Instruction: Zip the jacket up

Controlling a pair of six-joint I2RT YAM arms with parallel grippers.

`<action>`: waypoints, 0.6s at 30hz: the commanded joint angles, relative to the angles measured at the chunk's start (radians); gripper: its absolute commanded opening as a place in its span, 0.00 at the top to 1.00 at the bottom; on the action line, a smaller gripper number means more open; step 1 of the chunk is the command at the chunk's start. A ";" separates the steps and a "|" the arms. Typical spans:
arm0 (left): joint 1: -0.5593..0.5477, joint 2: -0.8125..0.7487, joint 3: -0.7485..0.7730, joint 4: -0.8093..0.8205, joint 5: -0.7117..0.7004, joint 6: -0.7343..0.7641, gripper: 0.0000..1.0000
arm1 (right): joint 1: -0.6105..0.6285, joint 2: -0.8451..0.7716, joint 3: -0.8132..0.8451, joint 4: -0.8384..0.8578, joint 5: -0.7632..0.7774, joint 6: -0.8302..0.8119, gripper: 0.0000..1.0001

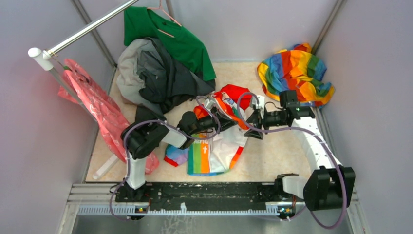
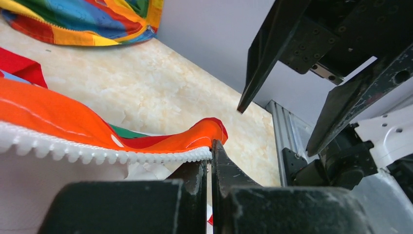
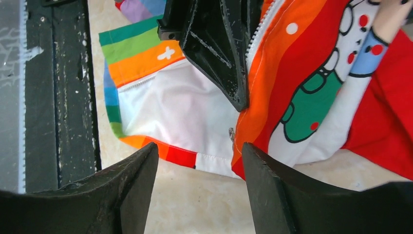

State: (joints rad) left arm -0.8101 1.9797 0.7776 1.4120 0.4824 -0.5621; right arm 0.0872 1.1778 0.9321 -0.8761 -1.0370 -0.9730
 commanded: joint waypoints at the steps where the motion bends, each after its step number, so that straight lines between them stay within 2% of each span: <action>1: 0.019 -0.009 0.039 -0.062 0.018 -0.121 1.00 | -0.048 -0.022 0.057 0.040 -0.051 0.079 0.36; 3: 0.022 -0.007 0.049 -0.077 0.011 -0.156 1.00 | -0.049 -0.041 -0.002 0.185 0.035 0.213 0.36; 6: 0.022 0.002 0.065 -0.097 0.007 -0.206 1.00 | -0.047 -0.050 -0.039 0.294 0.094 0.304 0.34; 12: 0.023 0.036 0.096 -0.102 0.015 -0.313 1.00 | -0.017 -0.024 -0.075 0.395 0.232 0.380 0.32; 18: 0.021 0.067 0.109 -0.075 0.022 -0.364 1.00 | 0.012 0.016 -0.064 0.417 0.257 0.424 0.32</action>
State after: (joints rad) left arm -0.7895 2.0190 0.8631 1.3064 0.4858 -0.8703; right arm 0.0792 1.1728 0.8551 -0.5346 -0.8127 -0.6075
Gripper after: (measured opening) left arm 0.016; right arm 0.677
